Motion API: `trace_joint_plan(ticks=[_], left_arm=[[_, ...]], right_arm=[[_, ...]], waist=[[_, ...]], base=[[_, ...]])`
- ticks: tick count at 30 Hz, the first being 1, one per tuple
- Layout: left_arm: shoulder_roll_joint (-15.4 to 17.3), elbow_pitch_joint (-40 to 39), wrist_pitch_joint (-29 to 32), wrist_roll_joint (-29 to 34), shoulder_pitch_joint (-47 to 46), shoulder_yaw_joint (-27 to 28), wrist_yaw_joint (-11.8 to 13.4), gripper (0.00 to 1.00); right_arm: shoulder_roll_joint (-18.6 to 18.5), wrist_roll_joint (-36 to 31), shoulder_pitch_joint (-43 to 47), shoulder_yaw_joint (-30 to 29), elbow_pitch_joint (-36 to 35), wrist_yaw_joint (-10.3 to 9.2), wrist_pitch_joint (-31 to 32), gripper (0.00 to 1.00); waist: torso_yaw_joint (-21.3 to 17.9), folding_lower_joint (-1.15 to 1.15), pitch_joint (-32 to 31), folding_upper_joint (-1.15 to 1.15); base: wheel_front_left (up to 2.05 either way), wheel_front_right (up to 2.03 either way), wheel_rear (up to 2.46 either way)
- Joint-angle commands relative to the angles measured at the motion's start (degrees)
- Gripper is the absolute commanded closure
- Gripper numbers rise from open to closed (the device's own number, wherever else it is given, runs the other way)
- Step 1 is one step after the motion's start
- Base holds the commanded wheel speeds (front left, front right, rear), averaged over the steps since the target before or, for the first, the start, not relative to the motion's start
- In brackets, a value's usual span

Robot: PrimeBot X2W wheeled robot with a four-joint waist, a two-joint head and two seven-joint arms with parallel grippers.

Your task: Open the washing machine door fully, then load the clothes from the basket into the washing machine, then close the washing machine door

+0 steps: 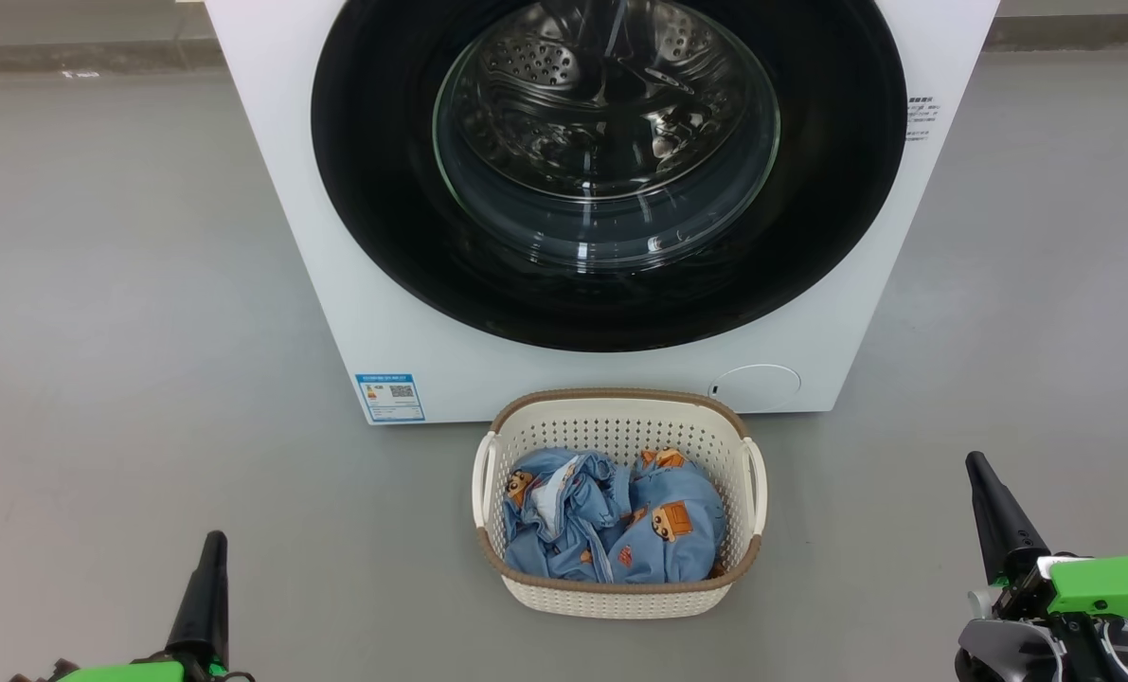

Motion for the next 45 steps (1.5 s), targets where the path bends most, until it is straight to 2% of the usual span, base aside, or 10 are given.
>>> trace_joint_plan(ticks=[1,45], left_arm=[[0.5,-1.1,0.3,0.8,-2.8,1.9,-0.5,1.00],[0.5,-1.1,0.3,0.8,-2.8,2.0,-0.5,1.00]], right_arm=[[-0.4,-0.5,-2.4,1.3,-1.4,0.19,0.5,1.00],[-0.3,-0.6,-2.4,1.1,-1.4,0.19,0.6,1.00]], waist=[[0.0,0.00,0.0,0.00],[0.0,0.00,0.0,0.00]], base=[[0.00,0.00,0.00],[0.00,0.00,0.00]])
